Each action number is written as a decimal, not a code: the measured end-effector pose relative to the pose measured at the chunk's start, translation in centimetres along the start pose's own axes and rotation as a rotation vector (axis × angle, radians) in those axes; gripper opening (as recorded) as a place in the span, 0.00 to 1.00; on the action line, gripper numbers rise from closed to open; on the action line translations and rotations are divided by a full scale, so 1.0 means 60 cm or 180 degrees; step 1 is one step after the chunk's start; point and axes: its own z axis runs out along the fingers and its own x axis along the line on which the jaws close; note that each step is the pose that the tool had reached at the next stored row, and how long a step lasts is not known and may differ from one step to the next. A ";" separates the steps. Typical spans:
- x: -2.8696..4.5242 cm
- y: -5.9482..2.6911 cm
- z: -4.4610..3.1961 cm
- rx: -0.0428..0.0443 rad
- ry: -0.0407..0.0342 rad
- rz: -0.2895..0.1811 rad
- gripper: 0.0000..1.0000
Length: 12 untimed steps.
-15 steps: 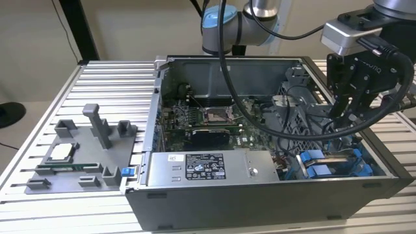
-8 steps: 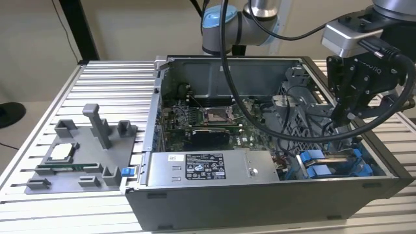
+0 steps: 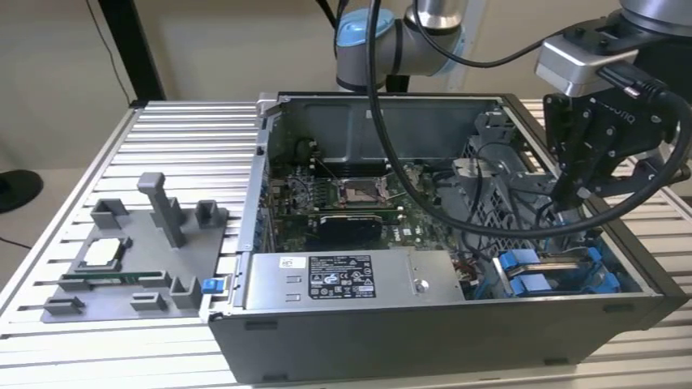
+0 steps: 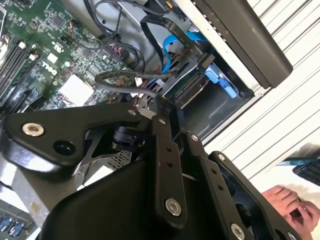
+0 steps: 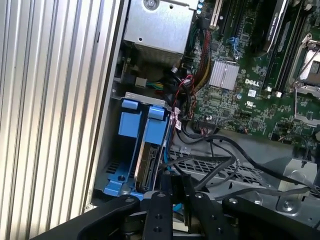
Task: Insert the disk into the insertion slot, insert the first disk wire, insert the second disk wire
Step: 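Insert the first disk wire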
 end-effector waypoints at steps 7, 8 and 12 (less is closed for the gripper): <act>0.005 -0.004 0.001 -0.0003 0.0021 0.0055 0.00; 0.005 -0.004 0.001 -0.0003 0.0022 0.0062 0.00; 0.009 -0.009 0.004 -0.0007 0.0023 0.0082 0.00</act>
